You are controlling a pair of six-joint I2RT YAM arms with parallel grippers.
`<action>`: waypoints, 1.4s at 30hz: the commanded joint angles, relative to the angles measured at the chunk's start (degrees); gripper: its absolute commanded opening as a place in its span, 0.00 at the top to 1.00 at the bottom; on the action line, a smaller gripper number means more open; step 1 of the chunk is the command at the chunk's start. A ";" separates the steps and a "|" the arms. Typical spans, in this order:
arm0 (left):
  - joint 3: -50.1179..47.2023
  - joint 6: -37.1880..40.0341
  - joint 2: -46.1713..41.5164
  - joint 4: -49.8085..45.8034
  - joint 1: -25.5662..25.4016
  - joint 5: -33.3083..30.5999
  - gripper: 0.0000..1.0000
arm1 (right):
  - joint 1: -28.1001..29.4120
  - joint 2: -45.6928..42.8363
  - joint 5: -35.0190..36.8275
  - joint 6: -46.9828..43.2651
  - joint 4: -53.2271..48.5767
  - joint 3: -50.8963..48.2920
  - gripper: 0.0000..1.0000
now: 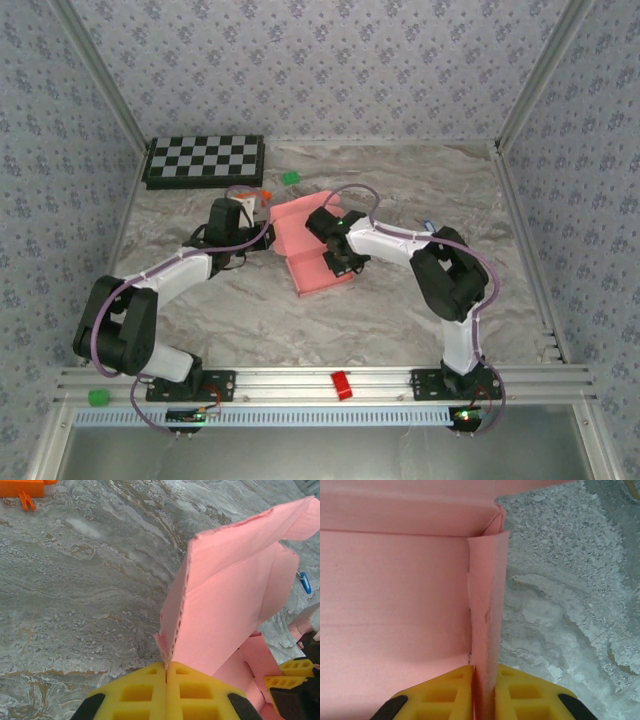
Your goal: Fold the paper box
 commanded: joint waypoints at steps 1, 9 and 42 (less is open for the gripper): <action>1.38 -0.38 0.77 1.16 -0.02 -0.40 1.00 | 0.05 3.18 3.07 1.21 -5.65 -0.30 0.85; 1.62 -0.38 0.97 1.21 -0.03 -0.40 1.00 | 0.33 4.72 3.20 1.91 -5.93 -0.21 0.85; 2.68 -0.20 2.15 1.89 -0.12 0.95 1.00 | -0.19 0.10 0.74 4.48 -2.50 2.72 0.65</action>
